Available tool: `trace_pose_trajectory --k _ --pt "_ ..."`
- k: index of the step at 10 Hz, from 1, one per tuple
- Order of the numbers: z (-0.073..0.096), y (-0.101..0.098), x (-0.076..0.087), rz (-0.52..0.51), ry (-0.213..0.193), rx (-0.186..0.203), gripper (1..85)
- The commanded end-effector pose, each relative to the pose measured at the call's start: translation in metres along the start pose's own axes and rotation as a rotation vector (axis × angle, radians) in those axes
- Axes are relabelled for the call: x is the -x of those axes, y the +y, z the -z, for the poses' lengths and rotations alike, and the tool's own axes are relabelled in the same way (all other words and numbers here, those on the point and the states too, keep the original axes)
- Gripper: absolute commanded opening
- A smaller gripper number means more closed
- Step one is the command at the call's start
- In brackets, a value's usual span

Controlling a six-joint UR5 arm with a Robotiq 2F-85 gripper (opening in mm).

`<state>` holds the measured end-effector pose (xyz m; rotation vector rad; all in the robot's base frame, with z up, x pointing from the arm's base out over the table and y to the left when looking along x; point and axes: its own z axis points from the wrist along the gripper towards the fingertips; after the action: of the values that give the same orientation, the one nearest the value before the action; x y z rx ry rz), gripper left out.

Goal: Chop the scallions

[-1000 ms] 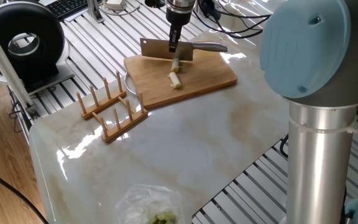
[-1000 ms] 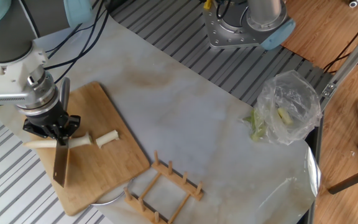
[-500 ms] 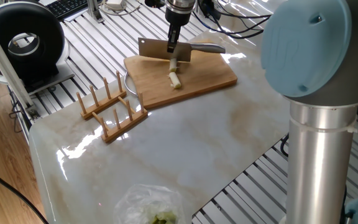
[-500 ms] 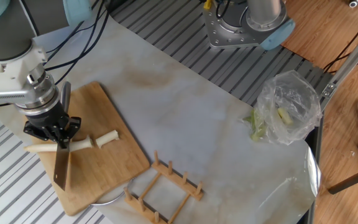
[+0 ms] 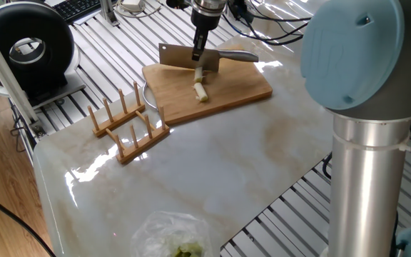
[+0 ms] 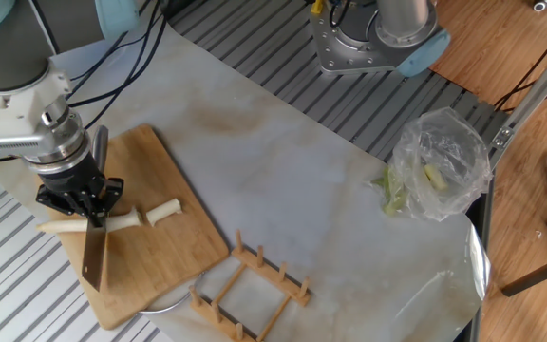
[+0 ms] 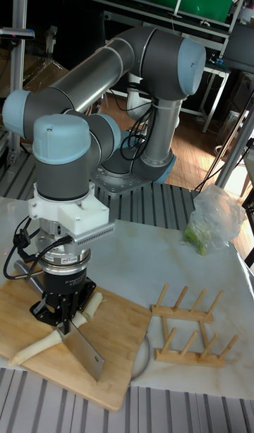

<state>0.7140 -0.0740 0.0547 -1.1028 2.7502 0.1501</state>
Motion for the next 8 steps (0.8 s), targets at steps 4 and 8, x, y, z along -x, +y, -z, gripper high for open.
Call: trace_pose_trajectory --k 4,8 --pt "0.0018 -0.0026 -0.0097 0.003 0.057 -0.004 1.3" --pt "-0.0022 -0.0037 -0.0125 0.004 0.137 -0.031 1.3"
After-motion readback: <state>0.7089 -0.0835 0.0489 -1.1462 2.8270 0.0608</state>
